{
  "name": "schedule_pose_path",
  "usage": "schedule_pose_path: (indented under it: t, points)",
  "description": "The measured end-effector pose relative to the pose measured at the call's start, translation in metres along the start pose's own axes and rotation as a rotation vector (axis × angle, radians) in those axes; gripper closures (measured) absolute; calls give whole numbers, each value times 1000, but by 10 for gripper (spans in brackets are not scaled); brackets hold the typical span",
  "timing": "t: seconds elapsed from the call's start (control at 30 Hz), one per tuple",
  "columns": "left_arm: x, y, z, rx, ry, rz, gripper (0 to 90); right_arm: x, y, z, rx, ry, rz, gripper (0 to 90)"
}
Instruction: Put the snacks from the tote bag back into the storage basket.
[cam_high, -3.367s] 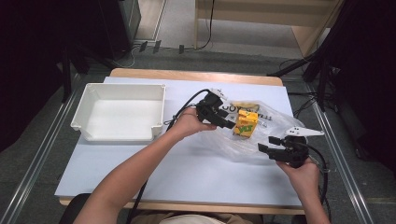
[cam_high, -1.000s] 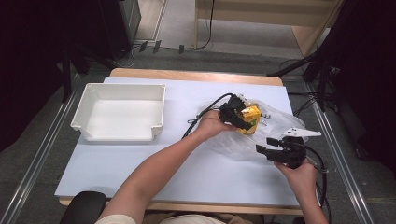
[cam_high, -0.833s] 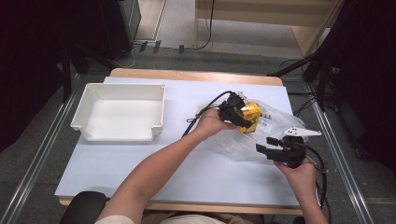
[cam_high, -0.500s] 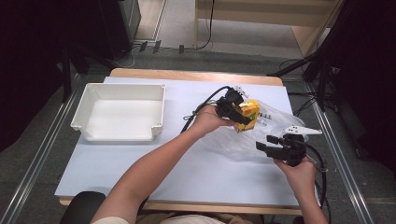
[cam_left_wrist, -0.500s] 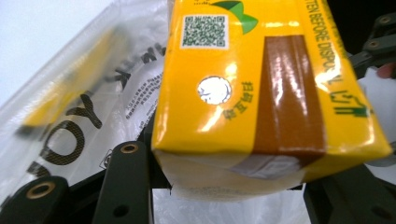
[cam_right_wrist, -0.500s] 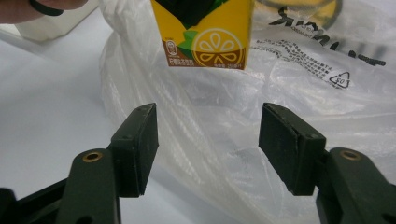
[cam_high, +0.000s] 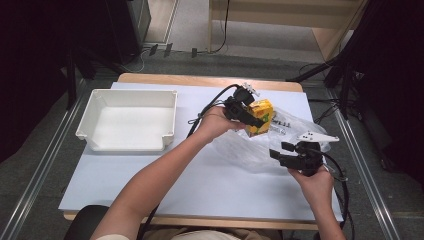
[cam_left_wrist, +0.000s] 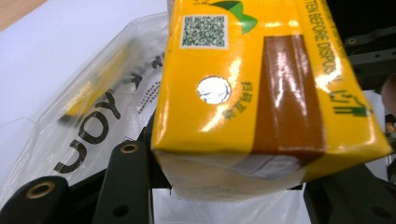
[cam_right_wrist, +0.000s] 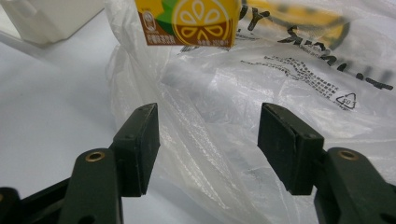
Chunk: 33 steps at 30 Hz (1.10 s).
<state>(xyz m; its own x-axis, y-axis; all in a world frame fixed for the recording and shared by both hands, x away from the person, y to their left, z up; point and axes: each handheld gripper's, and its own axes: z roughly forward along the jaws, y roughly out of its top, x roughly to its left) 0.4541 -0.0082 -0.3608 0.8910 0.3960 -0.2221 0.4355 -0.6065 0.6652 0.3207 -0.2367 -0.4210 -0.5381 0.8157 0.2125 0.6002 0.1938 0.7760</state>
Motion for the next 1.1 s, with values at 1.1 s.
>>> schedule_pose_path:
  t: [1.1]
  points:
    - [-12, -62, -61, -20, -7, -23, 515, 25, 1, 5, 14, 1, -37, 392]
